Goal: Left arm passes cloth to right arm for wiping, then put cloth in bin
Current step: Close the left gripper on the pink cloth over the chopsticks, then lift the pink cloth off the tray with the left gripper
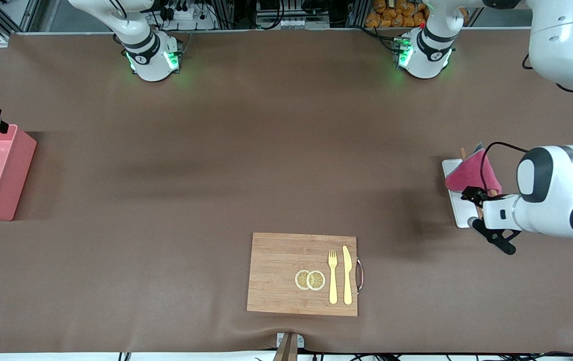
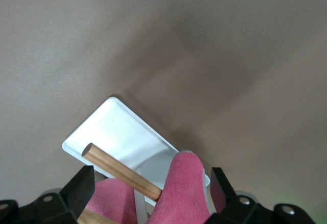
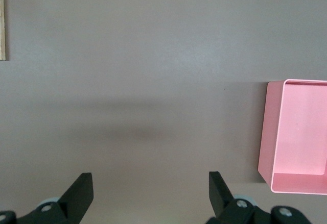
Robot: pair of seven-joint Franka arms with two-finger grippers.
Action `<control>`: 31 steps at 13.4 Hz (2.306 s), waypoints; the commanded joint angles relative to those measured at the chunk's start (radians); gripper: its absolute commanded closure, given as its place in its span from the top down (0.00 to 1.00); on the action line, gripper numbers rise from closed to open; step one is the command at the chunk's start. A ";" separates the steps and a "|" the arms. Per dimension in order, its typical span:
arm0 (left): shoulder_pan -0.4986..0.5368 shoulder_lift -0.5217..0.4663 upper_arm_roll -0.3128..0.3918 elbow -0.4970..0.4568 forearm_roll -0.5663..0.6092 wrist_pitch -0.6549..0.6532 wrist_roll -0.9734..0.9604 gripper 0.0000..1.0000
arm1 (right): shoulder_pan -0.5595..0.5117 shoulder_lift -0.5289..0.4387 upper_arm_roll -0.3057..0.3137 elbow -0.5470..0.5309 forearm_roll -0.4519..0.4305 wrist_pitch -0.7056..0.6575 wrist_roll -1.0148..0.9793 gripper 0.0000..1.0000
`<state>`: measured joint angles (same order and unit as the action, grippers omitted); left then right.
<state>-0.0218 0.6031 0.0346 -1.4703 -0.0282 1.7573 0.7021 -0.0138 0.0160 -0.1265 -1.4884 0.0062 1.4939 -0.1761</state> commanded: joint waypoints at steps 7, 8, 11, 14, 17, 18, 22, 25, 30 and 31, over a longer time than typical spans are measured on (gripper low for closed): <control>0.003 0.009 0.011 -0.033 -0.015 -0.079 0.000 1.00 | -0.020 0.002 0.016 -0.003 -0.002 -0.006 0.001 1.00; 0.016 0.009 0.011 -0.036 -0.015 -0.100 0.000 1.00 | -0.020 0.002 0.016 -0.003 -0.002 -0.006 0.001 1.00; 0.037 0.011 0.011 -0.039 -0.015 -0.140 -0.003 1.00 | -0.020 0.008 0.016 -0.004 -0.002 -0.006 0.001 1.00; 0.034 0.011 0.013 -0.082 -0.009 -0.142 -0.042 1.00 | -0.020 0.012 0.016 -0.004 -0.002 -0.006 0.000 1.00; 0.034 0.006 0.013 -0.085 -0.009 -0.142 -0.043 0.92 | -0.020 0.013 0.016 -0.004 -0.002 -0.006 0.000 1.00; 0.034 0.000 0.013 -0.091 -0.009 -0.145 -0.041 0.42 | -0.020 0.013 0.016 -0.004 -0.002 -0.006 -0.002 1.00; 0.033 -0.005 0.016 -0.094 0.002 -0.203 -0.067 0.00 | -0.021 0.015 0.016 -0.004 -0.002 -0.004 -0.003 1.00; 0.026 -0.006 0.013 -0.094 0.054 -0.217 -0.084 0.00 | -0.023 0.016 0.016 -0.004 -0.002 -0.004 -0.006 1.00; 0.019 -0.012 0.008 -0.085 0.057 -0.243 -0.173 0.00 | -0.025 0.018 0.016 -0.004 -0.002 -0.003 -0.008 1.00; 0.016 -0.020 0.008 -0.081 0.057 -0.245 -0.182 0.00 | -0.026 0.018 0.016 -0.004 -0.002 -0.003 -0.008 1.00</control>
<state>0.0052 0.6139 0.0451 -1.5473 0.0096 1.5368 0.5535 -0.0182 0.0353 -0.1265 -1.4907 0.0063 1.4924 -0.1762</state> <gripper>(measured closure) 0.978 0.000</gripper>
